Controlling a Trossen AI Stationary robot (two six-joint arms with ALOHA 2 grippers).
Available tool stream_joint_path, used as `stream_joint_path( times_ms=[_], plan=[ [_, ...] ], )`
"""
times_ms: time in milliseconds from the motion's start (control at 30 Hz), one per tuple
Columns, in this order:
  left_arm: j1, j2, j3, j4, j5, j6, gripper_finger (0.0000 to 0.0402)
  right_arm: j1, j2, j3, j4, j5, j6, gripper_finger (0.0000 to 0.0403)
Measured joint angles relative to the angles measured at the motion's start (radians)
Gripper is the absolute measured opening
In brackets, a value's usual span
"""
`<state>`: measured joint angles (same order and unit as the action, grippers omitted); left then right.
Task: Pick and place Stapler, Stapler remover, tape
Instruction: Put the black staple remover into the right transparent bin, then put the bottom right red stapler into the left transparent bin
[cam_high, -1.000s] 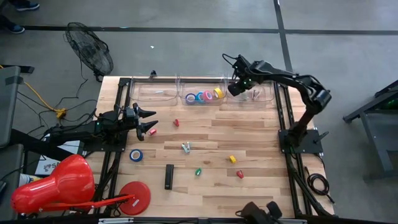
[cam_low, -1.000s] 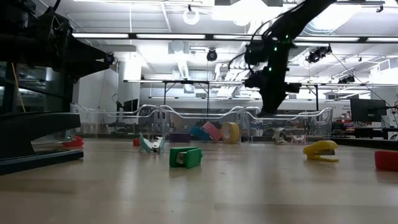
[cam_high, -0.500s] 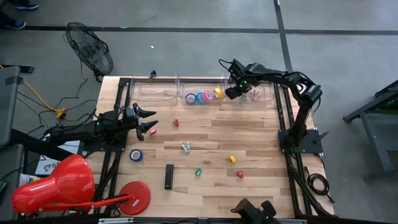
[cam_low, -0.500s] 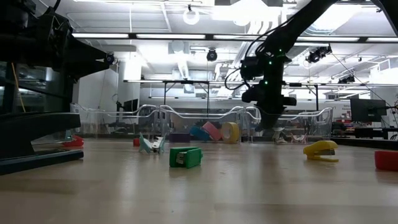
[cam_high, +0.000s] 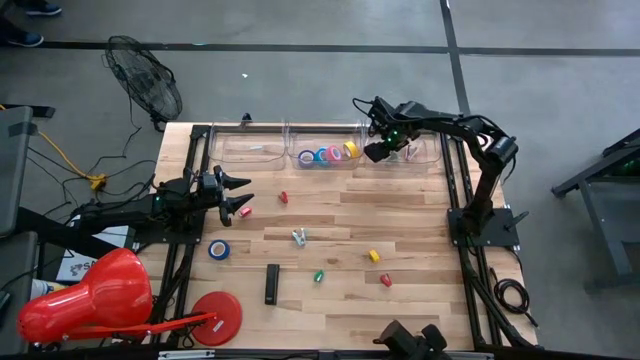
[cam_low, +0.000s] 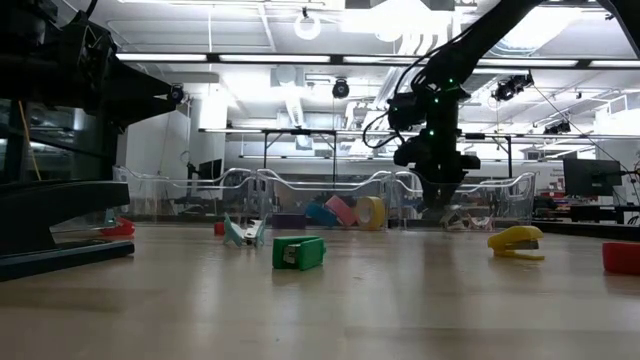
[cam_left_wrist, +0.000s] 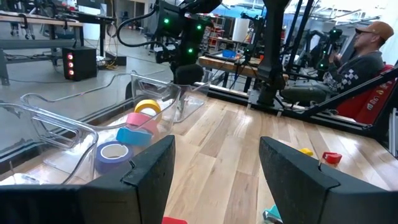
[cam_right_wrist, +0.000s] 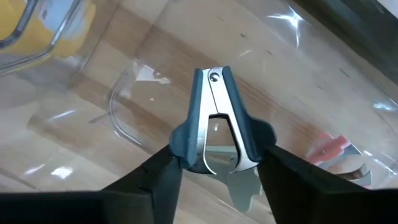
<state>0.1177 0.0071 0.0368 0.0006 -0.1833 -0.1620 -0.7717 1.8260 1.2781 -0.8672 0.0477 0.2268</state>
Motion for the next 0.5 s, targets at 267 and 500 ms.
stream_joint_path(
  times_ms=[267,500],
  plan=[
    [0.000,0.000,0.000,0.000,-0.001,0.000,0.0230,0.000,-0.005,0.000,-0.012,-0.028,-0.011,0.0227],
    [0.000,0.000,0.000,0.000,-0.001,0.000,0.0230,0.000,-0.007,0.000,-0.026,-0.030,-0.019,0.0229]
  ],
)
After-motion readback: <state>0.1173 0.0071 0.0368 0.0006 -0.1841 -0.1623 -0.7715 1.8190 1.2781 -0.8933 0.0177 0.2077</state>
